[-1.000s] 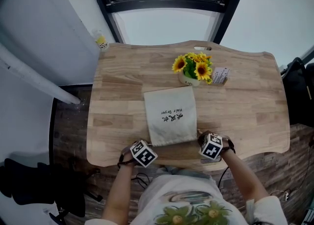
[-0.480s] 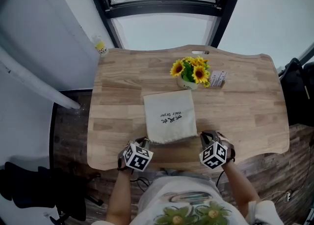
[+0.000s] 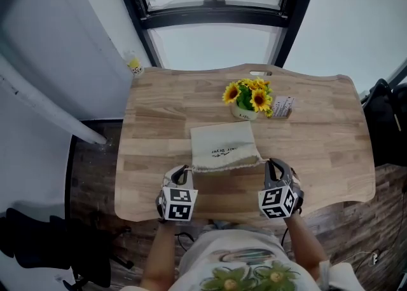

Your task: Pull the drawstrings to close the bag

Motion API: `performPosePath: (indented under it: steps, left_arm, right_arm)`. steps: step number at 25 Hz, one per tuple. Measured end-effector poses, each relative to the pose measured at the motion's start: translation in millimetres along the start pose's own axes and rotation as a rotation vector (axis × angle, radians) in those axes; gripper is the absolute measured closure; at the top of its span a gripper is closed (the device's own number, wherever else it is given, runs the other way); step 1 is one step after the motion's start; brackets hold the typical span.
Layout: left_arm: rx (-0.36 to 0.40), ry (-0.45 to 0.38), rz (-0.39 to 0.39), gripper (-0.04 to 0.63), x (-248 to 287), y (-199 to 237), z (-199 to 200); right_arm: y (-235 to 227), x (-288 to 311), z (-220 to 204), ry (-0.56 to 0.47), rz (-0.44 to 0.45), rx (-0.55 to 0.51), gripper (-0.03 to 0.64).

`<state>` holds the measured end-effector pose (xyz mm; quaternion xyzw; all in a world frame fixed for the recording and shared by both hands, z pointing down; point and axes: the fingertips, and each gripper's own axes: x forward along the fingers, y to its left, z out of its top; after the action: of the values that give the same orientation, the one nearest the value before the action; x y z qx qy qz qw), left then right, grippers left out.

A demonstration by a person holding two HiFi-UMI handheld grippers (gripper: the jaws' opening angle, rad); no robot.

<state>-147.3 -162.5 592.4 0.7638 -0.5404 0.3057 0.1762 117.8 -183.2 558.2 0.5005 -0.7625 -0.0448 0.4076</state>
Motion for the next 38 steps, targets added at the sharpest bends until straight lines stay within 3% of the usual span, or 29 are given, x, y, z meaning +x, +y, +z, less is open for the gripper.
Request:
performPosePath:
  steps: [5, 11, 18, 23, 29, 38]
  left_arm:
    - [-0.025, -0.058, 0.018, 0.583, -5, -2, 16]
    - [-0.003, -0.111, 0.033, 0.583, -17, -2, 41]
    - [-0.039, -0.156, 0.087, 0.583, -26, 7, 56]
    - [-0.115, -0.214, 0.083, 0.583, -35, 9, 68]
    - [-0.215, -0.216, 0.1, 0.583, -39, 23, 65]
    - [-0.222, -0.23, 0.145, 0.583, -43, 29, 69]
  right_arm:
    - [-20, -3, 7, -0.011, -0.098, 0.099, 0.606]
    - [-42, -12, 19, -0.084, -0.17, 0.178, 0.604]
    - [-50, -13, 19, -0.092, -0.15, 0.278, 0.606]
    - [-56, -17, 19, -0.094, -0.135, 0.392, 0.606]
    - [-58, -17, 22, -0.105, -0.119, 0.444, 0.606]
    - [-63, -16, 20, -0.11, -0.141, 0.467, 0.606]
